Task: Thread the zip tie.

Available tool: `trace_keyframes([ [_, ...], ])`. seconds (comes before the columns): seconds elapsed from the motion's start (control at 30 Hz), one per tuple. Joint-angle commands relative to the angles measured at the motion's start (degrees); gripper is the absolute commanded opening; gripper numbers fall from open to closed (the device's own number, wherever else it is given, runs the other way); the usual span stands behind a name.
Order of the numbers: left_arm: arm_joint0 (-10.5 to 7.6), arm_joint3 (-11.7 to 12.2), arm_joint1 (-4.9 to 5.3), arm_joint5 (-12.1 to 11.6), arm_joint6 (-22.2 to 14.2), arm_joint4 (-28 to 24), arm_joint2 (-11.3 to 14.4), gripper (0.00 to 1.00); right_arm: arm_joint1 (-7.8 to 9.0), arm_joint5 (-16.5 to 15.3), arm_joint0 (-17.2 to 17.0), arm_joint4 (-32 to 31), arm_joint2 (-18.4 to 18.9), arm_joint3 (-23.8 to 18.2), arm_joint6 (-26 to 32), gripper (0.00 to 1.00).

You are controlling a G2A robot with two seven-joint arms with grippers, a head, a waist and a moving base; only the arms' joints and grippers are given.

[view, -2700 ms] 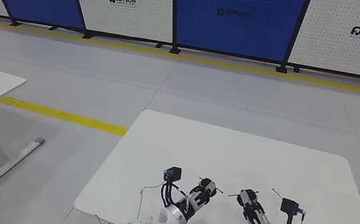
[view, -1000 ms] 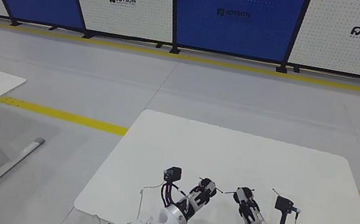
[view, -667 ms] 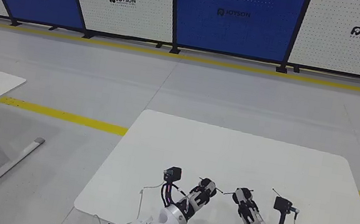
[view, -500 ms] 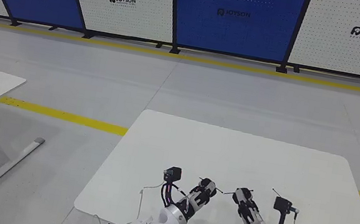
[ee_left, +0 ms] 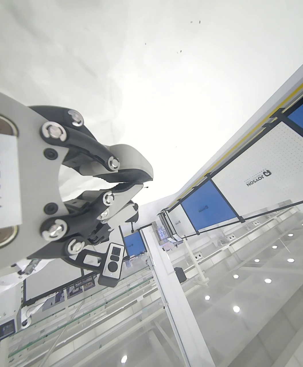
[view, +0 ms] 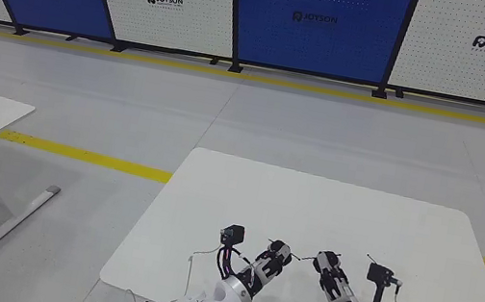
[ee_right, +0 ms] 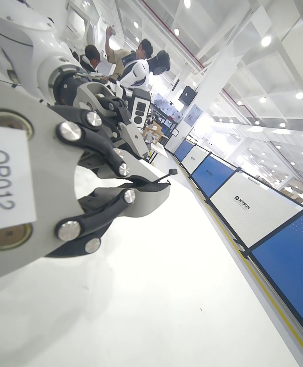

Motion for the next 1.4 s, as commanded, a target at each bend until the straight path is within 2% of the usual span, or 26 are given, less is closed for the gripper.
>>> trace_keyframes([
  [0.0, 0.0, 0.0, 0.0, 0.0, 0.0, 0.0, 0.0, 0.0, -0.19, 0.23, 0.22, -0.16, -0.26, 0.2, 0.21, 0.0],
  [0.27, 0.0, 0.0, 0.0, 0.0, 0.0, 0.0, 0.0, 0.0, -0.69, -0.63, 0.24, 0.11, -0.02, 0.89, 0.84, 0.0],
  [0.57, 0.0, 0.0, 0.0, 0.0, 0.0, 0.0, 0.0, 0.0, -0.77, -3.83, -1.47, 1.05, 2.1, 0.91, 0.29, 0.0],
  [1.37, 0.0, 0.0, 0.0, 0.0, 0.0, 0.0, 0.0, 0.0, -2.06, -2.93, -0.94, -0.53, 2.33, 1.75, 1.19, 0.0],
])
